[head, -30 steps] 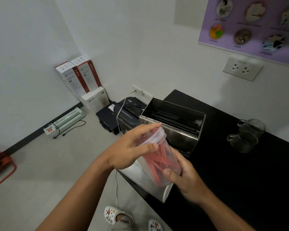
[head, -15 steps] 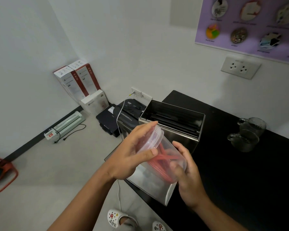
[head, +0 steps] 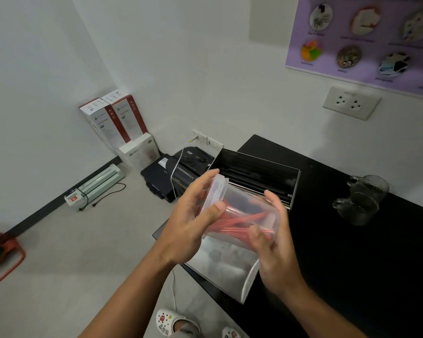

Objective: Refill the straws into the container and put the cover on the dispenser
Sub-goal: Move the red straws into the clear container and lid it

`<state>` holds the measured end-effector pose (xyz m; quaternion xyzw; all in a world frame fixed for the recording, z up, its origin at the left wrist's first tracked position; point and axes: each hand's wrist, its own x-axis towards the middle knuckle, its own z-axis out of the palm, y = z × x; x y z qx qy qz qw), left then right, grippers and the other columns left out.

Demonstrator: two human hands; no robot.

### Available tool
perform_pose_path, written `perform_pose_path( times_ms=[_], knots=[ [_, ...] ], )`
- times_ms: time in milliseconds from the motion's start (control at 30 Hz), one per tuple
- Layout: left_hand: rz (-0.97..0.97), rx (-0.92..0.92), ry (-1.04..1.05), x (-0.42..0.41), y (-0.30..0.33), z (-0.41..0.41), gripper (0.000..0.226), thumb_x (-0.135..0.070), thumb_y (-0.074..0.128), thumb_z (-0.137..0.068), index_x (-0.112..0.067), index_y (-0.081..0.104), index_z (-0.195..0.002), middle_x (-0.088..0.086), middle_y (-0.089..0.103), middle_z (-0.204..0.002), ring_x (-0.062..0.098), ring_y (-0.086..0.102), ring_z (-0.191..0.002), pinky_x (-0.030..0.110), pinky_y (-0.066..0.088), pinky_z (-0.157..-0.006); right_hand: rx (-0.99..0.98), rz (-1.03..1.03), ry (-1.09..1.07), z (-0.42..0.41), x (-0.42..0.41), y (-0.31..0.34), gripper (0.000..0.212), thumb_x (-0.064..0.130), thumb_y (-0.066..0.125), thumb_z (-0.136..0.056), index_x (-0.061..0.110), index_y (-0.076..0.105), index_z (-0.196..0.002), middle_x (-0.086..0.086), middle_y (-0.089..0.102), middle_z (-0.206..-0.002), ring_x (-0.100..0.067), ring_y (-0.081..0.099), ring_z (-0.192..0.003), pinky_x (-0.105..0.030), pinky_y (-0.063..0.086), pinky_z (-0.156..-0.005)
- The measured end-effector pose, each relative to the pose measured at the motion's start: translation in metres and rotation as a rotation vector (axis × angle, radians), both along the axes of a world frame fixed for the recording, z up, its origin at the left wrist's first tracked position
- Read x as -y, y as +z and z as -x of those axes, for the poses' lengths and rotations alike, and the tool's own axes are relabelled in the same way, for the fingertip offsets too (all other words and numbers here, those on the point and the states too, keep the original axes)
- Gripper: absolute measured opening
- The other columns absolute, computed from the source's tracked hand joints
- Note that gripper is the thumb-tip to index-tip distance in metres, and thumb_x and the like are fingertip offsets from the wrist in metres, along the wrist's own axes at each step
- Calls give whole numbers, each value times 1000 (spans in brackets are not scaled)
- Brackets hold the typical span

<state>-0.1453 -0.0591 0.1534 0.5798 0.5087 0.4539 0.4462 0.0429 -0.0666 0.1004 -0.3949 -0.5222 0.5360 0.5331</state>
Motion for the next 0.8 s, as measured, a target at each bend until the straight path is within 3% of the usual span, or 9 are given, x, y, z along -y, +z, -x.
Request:
perform_pose_path(
  times_ms=[100,267,333,400,500,567,633,700,800],
  knots=[
    [26,28,-46,4,8,-2,76,-49,64,-89,-31,41,-159,-8,61,-145,22,62,-132,39,54,-103,42,-138,-18,0,-1,4,99,69,66,-86,18,22,-160,1,50,-150,-22,57,-135,-27,52,-102],
    [-57,-86,-76,8,20,-2,79,-50,65,-88,-29,39,-161,2,51,-152,27,53,-140,59,43,-117,-71,-114,-5,4,2,4,75,49,64,-91,11,36,-149,-2,66,-129,-27,69,-116,-33,58,-91],
    [-105,-125,-89,9,22,-3,80,-47,67,-88,-26,40,-160,5,50,-150,30,52,-138,62,44,-114,-163,15,2,7,3,7,69,52,60,-91,5,46,-140,-9,71,-118,-29,74,-100,-37,61,-77],
    [-163,-202,-124,9,22,-3,81,-44,70,-87,-24,39,-160,6,46,-149,31,52,-136,56,48,-111,-241,258,69,8,2,15,87,73,63,-82,2,54,-133,-18,74,-102,-32,72,-75,-39,57,-59],
    [-197,-290,-177,6,21,1,82,-42,72,-87,-23,39,-160,3,43,-150,30,50,-137,43,53,-106,-303,564,277,0,-3,17,104,81,57,-79,-8,55,-132,-21,73,-88,-27,63,-58,-36,55,-55],
    [-196,-286,-164,5,19,4,80,-41,72,-87,-25,41,-159,2,45,-150,31,50,-137,47,53,-106,-318,641,371,-4,-4,17,98,79,53,-83,-4,56,-136,-23,75,-104,-31,68,-67,-40,60,-62],
    [-183,-241,-112,6,16,4,78,-41,72,-87,-27,44,-158,4,49,-149,33,53,-136,55,52,-106,-289,587,331,-4,-4,17,100,83,60,-76,6,58,-139,-23,74,-120,-35,76,-91,-47,64,-76],
    [-149,-167,-38,8,13,2,76,-41,72,-85,-28,47,-156,5,53,-148,32,56,-135,61,51,-107,-179,348,187,-2,-2,11,97,83,69,-72,24,50,-147,-15,69,-134,-31,73,-114,-46,62,-92],
    [-80,-52,21,11,13,-2,77,-42,71,-85,-26,47,-156,4,59,-147,29,58,-136,56,52,-109,60,-137,31,-5,-1,9,79,69,69,-85,42,36,-152,9,58,-144,-13,65,-126,-23,55,-96]
  ],
)
